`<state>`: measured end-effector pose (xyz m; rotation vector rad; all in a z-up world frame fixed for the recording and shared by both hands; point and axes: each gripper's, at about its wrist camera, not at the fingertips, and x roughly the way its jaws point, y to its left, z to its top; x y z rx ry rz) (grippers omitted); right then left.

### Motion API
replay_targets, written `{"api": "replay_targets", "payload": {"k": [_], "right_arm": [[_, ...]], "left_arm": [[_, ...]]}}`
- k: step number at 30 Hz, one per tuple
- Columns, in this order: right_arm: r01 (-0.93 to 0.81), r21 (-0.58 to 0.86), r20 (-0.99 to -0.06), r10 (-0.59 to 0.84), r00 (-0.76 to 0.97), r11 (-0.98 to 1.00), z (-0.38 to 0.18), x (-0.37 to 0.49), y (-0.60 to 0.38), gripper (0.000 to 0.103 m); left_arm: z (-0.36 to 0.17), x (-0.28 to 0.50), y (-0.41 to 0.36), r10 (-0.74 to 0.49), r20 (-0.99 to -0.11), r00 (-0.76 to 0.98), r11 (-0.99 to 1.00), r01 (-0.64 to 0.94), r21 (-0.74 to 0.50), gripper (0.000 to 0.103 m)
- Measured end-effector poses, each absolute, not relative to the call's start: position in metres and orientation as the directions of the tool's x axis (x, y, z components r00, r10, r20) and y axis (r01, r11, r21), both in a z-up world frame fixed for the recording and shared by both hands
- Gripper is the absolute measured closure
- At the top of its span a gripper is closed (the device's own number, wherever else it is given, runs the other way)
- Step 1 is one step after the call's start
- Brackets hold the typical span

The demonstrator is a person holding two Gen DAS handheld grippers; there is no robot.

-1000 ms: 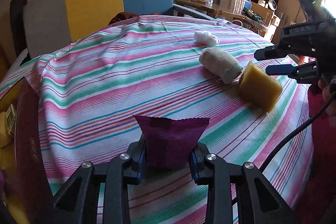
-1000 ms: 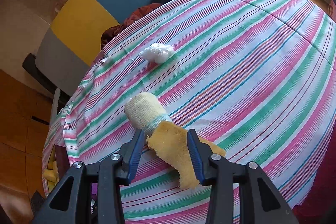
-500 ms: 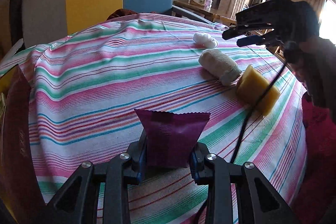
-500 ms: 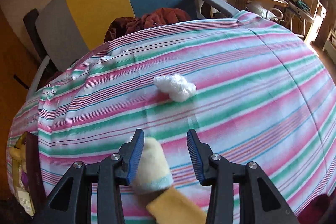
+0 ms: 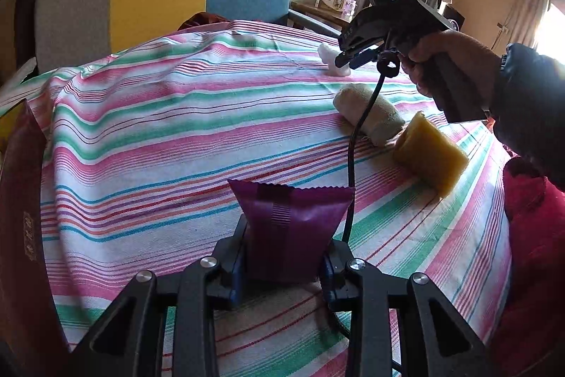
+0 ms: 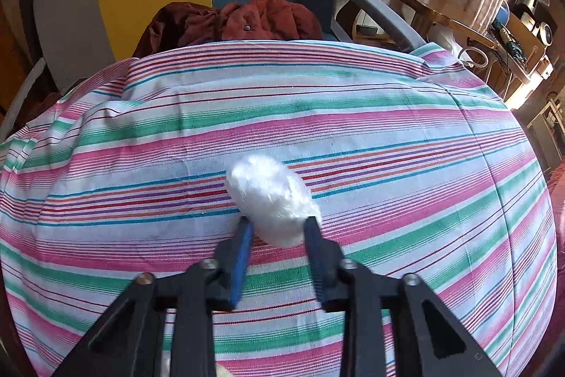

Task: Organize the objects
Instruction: 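Reach the right tool toward the white plastic bag on the table, then close the right tool on the white plastic bag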

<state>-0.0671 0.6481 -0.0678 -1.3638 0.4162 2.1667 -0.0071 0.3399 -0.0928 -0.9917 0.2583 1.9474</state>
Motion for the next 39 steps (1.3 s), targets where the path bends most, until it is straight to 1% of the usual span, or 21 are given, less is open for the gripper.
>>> {"api": "replay_targets", "payload": {"k": [7, 8, 9, 10, 12, 13, 17, 25, 26, 27, 33, 39], "right_arm": [[-0.558, 0.004, -0.868, 0.274, -0.414, -0.83, -0.042, -0.044, 0.63, 0.089], [-0.55, 0.008, -0.869, 0.266, -0.417, -0.835, -0.041, -0.043, 0.629, 0.087], [-0.545, 0.01, -0.87, 0.261, -0.418, -0.838, -0.04, -0.042, 0.628, 0.085], [-0.545, 0.011, -0.871, 0.26, -0.417, -0.839, -0.04, -0.042, 0.629, 0.078], [-0.556, 0.013, -0.878, 0.256, -0.403, -0.831, -0.042, -0.044, 0.634, 0.07], [-0.563, 0.014, -0.882, 0.256, -0.397, -0.826, -0.043, -0.046, 0.637, 0.063], [-0.575, 0.01, -0.887, 0.258, -0.383, -0.818, -0.049, -0.06, 0.647, 0.059], [-0.583, -0.061, -0.898, 0.3, -0.322, -0.81, -0.074, -0.099, 0.663, 0.059], [-0.585, -0.061, -0.898, 0.3, -0.321, -0.809, -0.076, -0.1, 0.665, 0.071], [-0.589, -0.061, -0.897, 0.302, -0.321, -0.806, -0.077, -0.099, 0.665, 0.071], [-0.577, 0.001, -0.866, 0.288, -0.408, -0.817, -0.048, -0.07, 0.647, 0.072], [-0.497, 0.115, -0.834, 0.189, -0.519, -0.86, -0.011, -0.029, 0.596, 0.072]], "left_arm": [[-0.093, -0.007, 0.339, 0.634, -0.725, -0.268, -0.567, -0.799, -0.199, 0.068], [-0.093, -0.007, 0.339, 0.634, -0.725, -0.269, -0.567, -0.799, -0.2, 0.068], [-0.093, -0.007, 0.339, 0.634, -0.725, -0.268, -0.567, -0.799, -0.2, 0.068], [-0.093, -0.006, 0.339, 0.635, -0.725, -0.268, -0.567, -0.799, -0.201, 0.068], [-0.093, -0.006, 0.339, 0.634, -0.725, -0.269, -0.567, -0.799, -0.2, 0.068], [-0.092, -0.006, 0.339, 0.634, -0.725, -0.27, -0.567, -0.799, -0.199, 0.068], [-0.093, -0.006, 0.339, 0.634, -0.725, -0.269, -0.567, -0.799, -0.199, 0.068], [-0.093, -0.008, 0.338, 0.638, -0.724, -0.262, -0.565, -0.798, -0.21, 0.067], [-0.093, -0.008, 0.337, 0.639, -0.724, -0.26, -0.565, -0.797, -0.212, 0.067], [-0.094, -0.007, 0.336, 0.641, -0.723, -0.258, -0.564, -0.797, -0.215, 0.067], [-0.094, -0.008, 0.337, 0.642, -0.722, -0.259, -0.564, -0.797, -0.217, 0.067], [-0.093, -0.007, 0.338, 0.64, -0.721, -0.266, -0.566, -0.798, -0.208, 0.068]]}}
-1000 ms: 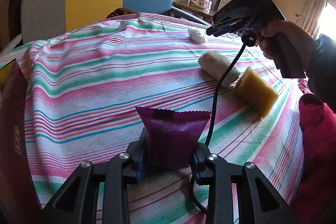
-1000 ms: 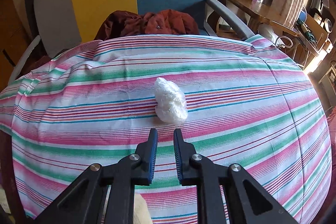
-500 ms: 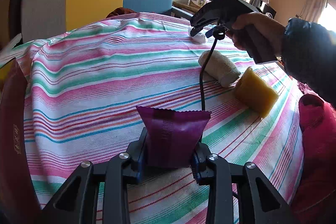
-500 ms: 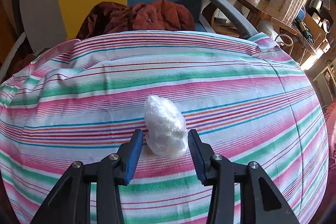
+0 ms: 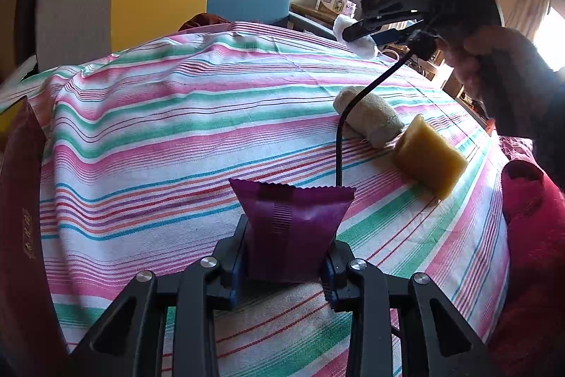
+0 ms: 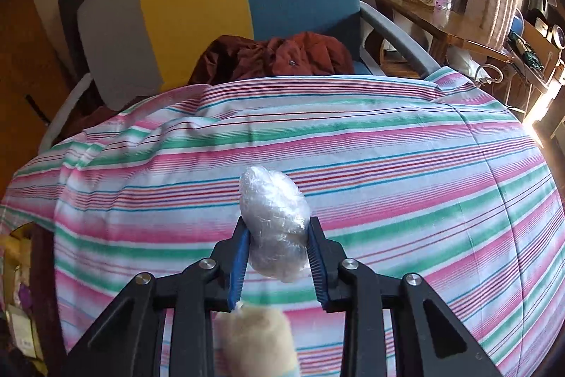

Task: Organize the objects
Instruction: 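Close the right tool on the white plastic bag, then carry the purple packet into the gold tray and open the left tool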

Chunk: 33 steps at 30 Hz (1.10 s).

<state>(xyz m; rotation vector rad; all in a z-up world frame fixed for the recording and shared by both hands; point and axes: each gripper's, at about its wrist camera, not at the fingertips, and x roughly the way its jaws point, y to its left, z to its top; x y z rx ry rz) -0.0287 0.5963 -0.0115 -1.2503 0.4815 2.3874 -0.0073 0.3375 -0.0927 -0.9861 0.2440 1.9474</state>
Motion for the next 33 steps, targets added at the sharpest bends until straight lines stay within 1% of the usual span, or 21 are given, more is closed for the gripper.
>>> {"api": "replay_targets", "payload": {"k": [4, 8, 14, 19, 23, 33], "right_arm": [[-0.418, 0.187, -0.817, 0.095, -0.569, -0.889, -0.004, -0.003, 0.552, 0.072], [-0.353, 0.227, -0.825, 0.013, -0.565, -0.908, -0.014, 0.021, 0.511, 0.072], [-0.347, 0.256, -0.86, -0.049, -0.508, -0.902, -0.046, 0.05, 0.483, 0.072], [-0.354, 0.253, -0.874, -0.055, -0.483, -0.9, -0.058, 0.048, 0.482, 0.072], [-0.369, 0.224, -0.894, -0.039, -0.447, -0.902, -0.067, 0.046, 0.484, 0.072], [-0.355, 0.191, -0.91, -0.03, -0.413, -0.915, -0.077, 0.04, 0.481, 0.072]], "left_arm": [[-0.091, -0.006, 0.338, 0.635, -0.721, -0.276, -0.572, -0.796, -0.199, 0.069], [-0.09, -0.009, 0.333, 0.636, -0.718, -0.283, -0.587, -0.781, -0.213, 0.069], [-0.09, -0.007, 0.332, 0.622, -0.72, -0.308, -0.604, -0.774, -0.191, 0.069], [-0.091, -0.005, 0.332, 0.602, -0.722, -0.341, -0.62, -0.77, -0.153, 0.069], [-0.091, -0.002, 0.332, 0.589, -0.723, -0.361, -0.627, -0.769, -0.128, 0.069], [-0.092, 0.001, 0.333, 0.58, -0.722, -0.377, -0.632, -0.768, -0.106, 0.069]]}}
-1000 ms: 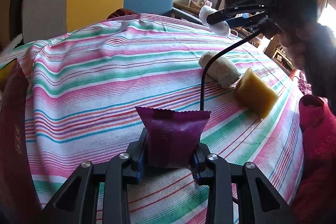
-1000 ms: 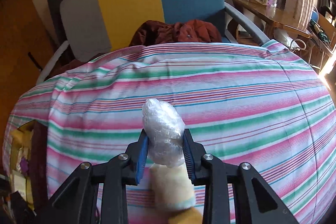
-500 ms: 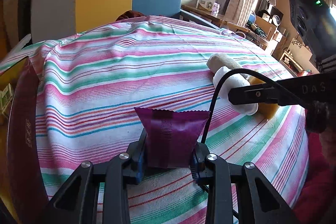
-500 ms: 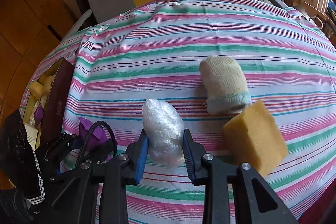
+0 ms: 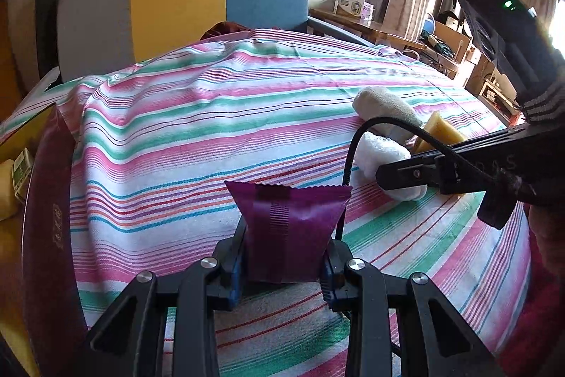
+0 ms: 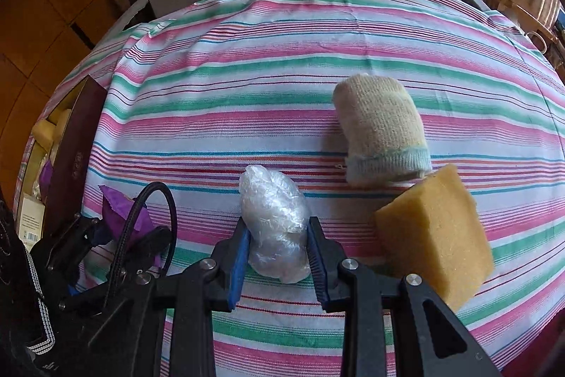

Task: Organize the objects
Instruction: 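Carry the purple packet into the gold tray and open the left tool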

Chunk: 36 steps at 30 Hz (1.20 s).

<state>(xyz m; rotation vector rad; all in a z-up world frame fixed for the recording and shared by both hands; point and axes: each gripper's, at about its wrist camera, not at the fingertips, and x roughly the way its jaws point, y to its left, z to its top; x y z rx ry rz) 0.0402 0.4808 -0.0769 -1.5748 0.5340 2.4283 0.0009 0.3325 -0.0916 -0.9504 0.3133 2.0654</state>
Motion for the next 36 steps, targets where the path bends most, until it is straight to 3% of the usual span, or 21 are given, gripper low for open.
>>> {"api": "replay_targets", "payload": {"k": [16, 28, 36], "right_arm": [[-0.352, 0.148, -0.921, 0.001, -0.389, -0.924, -0.082, 0.04, 0.48, 0.073], [-0.345, 0.104, -0.926, 0.036, -0.377, -0.933, -0.082, 0.04, 0.477, 0.073], [-0.307, 0.017, -0.928, 0.099, -0.358, -0.952, -0.083, 0.036, 0.467, 0.073]], "left_arm": [[-0.06, 0.024, 0.306, 0.621, -0.692, -0.368, -0.598, -0.793, -0.114, 0.07], [-0.016, 0.035, 0.255, 0.716, -0.616, -0.328, -0.563, -0.794, -0.231, 0.07], [-0.006, -0.002, 0.183, 0.625, -0.627, -0.464, -0.721, -0.652, -0.236, 0.07]]}}
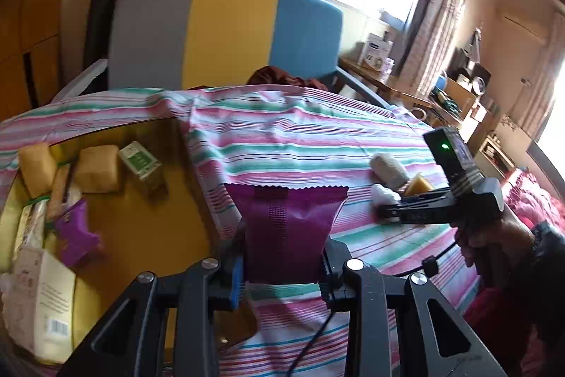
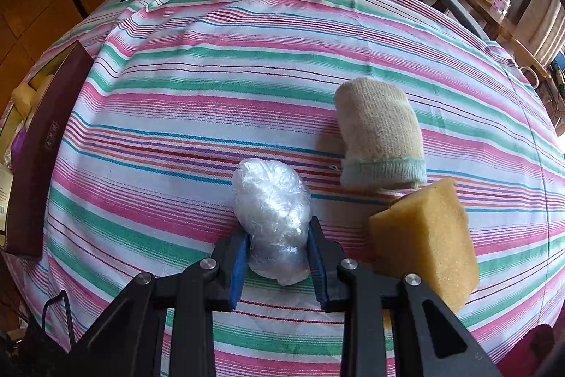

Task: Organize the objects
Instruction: 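Carry the purple packet into the gold tray and open the left tool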

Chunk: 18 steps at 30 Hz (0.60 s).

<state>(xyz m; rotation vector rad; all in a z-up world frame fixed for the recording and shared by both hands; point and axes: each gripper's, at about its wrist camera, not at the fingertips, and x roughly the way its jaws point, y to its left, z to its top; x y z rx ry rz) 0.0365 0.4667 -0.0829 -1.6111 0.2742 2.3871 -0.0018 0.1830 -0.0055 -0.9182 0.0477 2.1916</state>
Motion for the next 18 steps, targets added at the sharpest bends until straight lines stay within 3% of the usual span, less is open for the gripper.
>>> {"api": "replay_targets", "payload": {"k": [8, 18], "right_arm": [[-0.292, -0.021, -0.927, 0.127, -0.352, -0.956, -0.083, 0.036, 0.463, 0.073], [-0.292, -0.024, -0.927, 0.13, -0.351, -0.956, -0.084, 0.034, 0.462, 0.073]], "left_arm": [[-0.032, -0.054, 0.107, 0.488, -0.709, -0.509, -0.858, -0.427, -0.284, 0.07], [-0.054, -0.073, 0.111, 0.405, -0.779, -0.478, -0.888, -0.41, -0.209, 0.07]]}}
